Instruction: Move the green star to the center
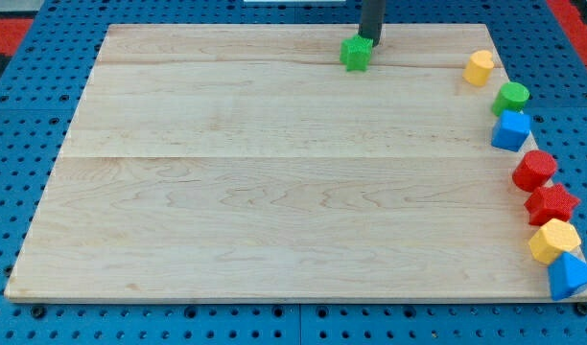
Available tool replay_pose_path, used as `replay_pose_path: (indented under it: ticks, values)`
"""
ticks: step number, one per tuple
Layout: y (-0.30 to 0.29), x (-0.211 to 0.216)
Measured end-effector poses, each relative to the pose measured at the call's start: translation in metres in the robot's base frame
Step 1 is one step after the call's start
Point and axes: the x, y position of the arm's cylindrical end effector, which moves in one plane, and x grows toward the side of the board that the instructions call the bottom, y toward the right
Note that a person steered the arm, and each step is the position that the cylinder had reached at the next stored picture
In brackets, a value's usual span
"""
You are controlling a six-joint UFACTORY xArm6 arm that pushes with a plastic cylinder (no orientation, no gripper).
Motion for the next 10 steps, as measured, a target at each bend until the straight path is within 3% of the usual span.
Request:
replay_pose_path:
  ticks: [1, 2, 6, 7, 8, 9, 10]
  values:
    - [0.005, 0.048]
    - [0.009, 0.050]
    - [0.009, 0.001]
    - [-0.019, 0.040]
    - [-0.039, 0.056]
    - [-0.042, 0.042]
    - [-0.063, 0.079]
